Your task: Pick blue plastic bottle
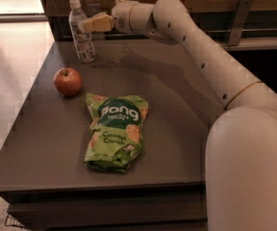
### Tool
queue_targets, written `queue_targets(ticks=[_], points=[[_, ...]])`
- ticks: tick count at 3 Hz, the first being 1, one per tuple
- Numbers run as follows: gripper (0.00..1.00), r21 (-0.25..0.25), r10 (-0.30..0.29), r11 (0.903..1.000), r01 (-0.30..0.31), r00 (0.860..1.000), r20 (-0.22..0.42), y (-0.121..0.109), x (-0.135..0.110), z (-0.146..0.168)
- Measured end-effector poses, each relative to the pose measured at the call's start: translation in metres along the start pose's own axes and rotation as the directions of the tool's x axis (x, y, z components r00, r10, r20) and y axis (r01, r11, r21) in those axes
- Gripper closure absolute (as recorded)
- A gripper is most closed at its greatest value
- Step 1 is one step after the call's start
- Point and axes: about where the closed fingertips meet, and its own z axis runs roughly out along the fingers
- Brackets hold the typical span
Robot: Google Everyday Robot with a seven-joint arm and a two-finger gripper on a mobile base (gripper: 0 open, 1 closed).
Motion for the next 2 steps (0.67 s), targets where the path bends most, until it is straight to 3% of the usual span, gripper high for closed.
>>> queue_targets(ticks=[1, 2], points=[[0.0, -0.055, 0.046, 0.9975, -0.045, 0.999, 0.009, 0.0532, 0.0081, 0.0258], [0.0, -0.055, 0.046, 0.9974, -0.045, 0.999, 0.009, 0.0533, 0.0081, 0.0259]])
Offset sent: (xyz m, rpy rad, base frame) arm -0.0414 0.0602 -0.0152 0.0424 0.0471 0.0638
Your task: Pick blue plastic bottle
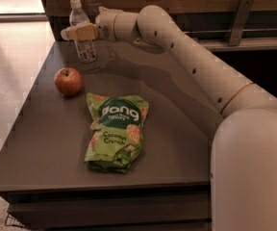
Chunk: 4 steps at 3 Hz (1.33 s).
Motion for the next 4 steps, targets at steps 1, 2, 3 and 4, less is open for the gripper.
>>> queue_targets(ticks=[1, 2, 3, 4], points=[[0.0, -0.018, 0.011, 0.9998, -0.011, 1.0, 0.013, -0.009, 0.009, 0.019], [0.02, -0.032, 0.015, 0.9994, -0.013, 0.999, 0.044, -0.021, 0.017, 0.033], [0.25, -0.036, 0.015, 0.9992, -0.014, 0.999, 0.041, -0.017, 0.017, 0.035], [0.47, -0.041, 0.016, 0.9991, -0.015, 0.999, 0.04, -0.015, 0.017, 0.037]])
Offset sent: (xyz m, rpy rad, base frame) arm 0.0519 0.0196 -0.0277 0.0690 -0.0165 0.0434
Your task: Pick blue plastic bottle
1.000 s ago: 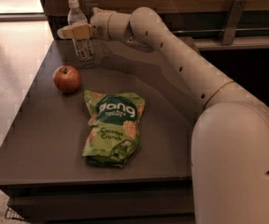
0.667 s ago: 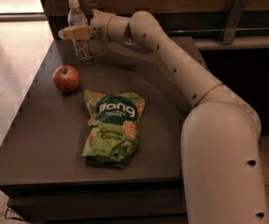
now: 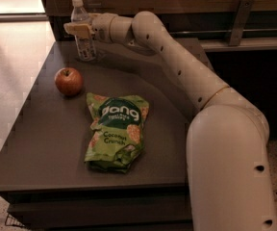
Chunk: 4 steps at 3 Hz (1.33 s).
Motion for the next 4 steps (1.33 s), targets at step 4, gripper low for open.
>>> queue_targets(ticks=[4], points=[[1.0, -0.006, -0.004, 1.0, 0.004, 1.0, -0.005, 0.013, -0.031, -0.023]])
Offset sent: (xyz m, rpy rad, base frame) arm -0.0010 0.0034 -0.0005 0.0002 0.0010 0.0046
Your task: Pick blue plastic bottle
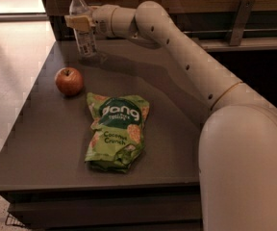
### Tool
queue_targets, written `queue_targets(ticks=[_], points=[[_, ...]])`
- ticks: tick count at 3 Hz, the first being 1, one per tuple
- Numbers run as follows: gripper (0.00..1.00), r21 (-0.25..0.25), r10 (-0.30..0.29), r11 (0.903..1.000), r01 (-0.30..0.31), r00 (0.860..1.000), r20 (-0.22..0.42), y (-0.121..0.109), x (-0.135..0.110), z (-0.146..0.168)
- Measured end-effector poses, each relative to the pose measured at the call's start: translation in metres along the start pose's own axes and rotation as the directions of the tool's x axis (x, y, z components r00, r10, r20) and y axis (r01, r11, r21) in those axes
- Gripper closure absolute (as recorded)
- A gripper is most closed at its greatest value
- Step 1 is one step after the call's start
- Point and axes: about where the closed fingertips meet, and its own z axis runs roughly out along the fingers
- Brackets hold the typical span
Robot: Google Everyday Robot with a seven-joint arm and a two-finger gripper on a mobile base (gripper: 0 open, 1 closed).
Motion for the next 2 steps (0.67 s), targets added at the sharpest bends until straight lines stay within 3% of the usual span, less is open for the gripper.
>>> queue_targets(ticks=[2], points=[[1.0, 0.097, -0.073, 0.9926, 0.073, 0.997, -0.01, 0.018, -0.074, -0.076]])
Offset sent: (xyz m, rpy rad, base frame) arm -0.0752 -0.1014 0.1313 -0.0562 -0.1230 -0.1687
